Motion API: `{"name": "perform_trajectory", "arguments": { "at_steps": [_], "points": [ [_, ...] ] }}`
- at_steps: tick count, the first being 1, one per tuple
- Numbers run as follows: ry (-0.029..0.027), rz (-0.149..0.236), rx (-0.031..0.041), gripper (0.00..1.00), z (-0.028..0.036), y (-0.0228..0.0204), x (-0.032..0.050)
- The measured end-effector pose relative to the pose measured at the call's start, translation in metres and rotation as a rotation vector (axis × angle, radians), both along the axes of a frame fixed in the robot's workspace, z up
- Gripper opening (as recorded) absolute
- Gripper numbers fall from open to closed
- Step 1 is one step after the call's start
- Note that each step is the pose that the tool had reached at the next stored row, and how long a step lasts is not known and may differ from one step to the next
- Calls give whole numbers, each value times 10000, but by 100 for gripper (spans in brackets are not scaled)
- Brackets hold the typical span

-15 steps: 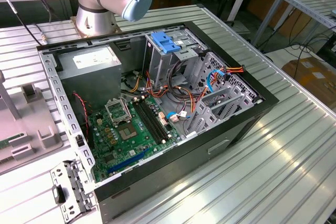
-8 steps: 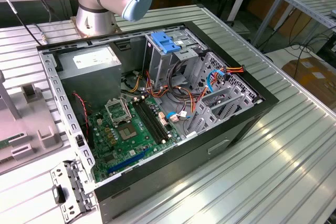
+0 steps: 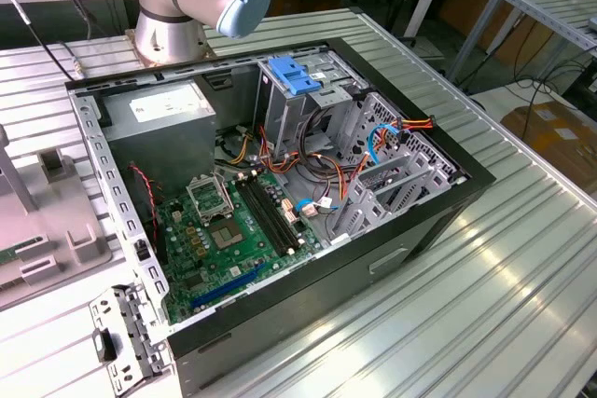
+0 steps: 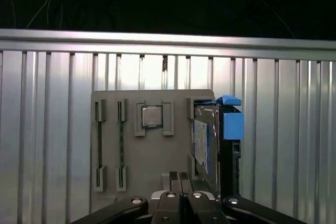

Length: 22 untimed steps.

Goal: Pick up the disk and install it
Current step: 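Pick up the disk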

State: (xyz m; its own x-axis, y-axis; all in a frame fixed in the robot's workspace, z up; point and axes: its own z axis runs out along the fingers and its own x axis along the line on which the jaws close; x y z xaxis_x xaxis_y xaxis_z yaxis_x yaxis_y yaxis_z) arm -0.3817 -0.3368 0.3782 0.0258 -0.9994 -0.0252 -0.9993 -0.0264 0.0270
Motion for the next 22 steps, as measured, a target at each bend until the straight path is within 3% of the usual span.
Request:
{"name": "perform_trajectory", "arguments": {
  "at_steps": [6,15,20,21,22],
  "points": [
    [-1,388,0,11,0,0,0],
    [0,399,0,11,0,0,0],
    [0,407,0,42,0,0,0],
    [1,408,0,42,0,0,0],
    [0,409,0,48,0,0,0]
  ]
}}
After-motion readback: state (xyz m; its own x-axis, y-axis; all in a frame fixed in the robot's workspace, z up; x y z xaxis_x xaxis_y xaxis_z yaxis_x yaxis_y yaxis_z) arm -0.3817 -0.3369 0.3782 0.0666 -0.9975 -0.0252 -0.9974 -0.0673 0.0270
